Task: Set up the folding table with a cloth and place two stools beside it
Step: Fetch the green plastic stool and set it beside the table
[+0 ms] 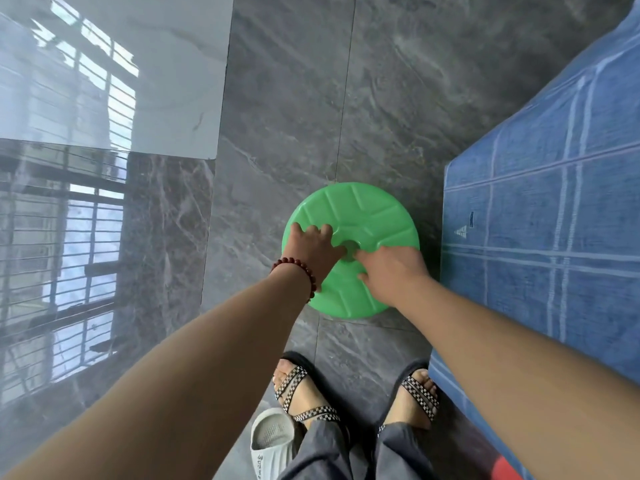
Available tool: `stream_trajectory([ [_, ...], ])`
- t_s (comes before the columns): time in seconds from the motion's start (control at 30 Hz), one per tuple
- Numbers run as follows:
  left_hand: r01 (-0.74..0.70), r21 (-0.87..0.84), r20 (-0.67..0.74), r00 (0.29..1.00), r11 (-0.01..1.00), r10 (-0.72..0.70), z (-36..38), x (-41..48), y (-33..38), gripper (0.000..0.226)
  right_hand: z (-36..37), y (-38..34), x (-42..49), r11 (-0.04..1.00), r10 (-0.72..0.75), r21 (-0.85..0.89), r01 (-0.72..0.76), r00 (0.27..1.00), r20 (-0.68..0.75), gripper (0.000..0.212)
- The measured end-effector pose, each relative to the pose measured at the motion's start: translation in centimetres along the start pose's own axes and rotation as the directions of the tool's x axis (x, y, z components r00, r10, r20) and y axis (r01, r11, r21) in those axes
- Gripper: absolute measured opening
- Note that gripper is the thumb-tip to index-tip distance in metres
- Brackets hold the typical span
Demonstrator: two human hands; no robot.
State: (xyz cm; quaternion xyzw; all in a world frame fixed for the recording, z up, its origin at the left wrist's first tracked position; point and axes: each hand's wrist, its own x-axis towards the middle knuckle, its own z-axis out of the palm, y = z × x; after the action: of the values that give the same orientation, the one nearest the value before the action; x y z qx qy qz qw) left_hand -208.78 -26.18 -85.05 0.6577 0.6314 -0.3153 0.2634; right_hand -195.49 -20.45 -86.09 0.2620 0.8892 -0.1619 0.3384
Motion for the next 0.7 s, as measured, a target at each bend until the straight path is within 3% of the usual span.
stream_trajectory([
  [0.17,-0.035,-0.023,0.027,0.999,0.999,0.036,0.5,0.6,-0.6,0.061,0.8,-0.1,0.4,0.997,0.003,0.076,-0.003,1.0,0.0,0.04],
  [0.27,-0.05,-0.012,0.026,0.998,0.999,0.05,1.0,0.4,-0.9,0.08,1.4,0.6,-0.1,0.973,0.016,0.23,-0.003,0.998,-0.057,0.043],
  [0.37,-0.032,-0.065,-0.037,0.999,0.997,0.029,1.8,-0.2,-1.2,0.086,1.6,1.4,-0.6,0.924,0.077,0.383,-0.006,0.982,-0.17,0.044],
  [0.5,-0.029,-0.11,-0.152,0.988,0.993,0.012,2.5,-0.9,-1.7,0.08,1.0,2.3,-1.2,0.903,0.217,0.423,-0.081,0.934,-0.284,0.051],
  [0.6,0.028,-0.173,-0.177,0.982,0.985,-0.059,2.6,-1.1,-2.0,0.08,0.9,2.6,-1.5,0.843,0.359,0.504,-0.189,0.894,-0.266,0.06],
  [0.7,0.12,-0.276,-0.119,0.98,0.954,-0.158,2.5,-1.0,-1.8,0.083,1.2,2.4,-1.2,0.717,0.455,0.645,-0.265,0.878,-0.145,0.072],
])
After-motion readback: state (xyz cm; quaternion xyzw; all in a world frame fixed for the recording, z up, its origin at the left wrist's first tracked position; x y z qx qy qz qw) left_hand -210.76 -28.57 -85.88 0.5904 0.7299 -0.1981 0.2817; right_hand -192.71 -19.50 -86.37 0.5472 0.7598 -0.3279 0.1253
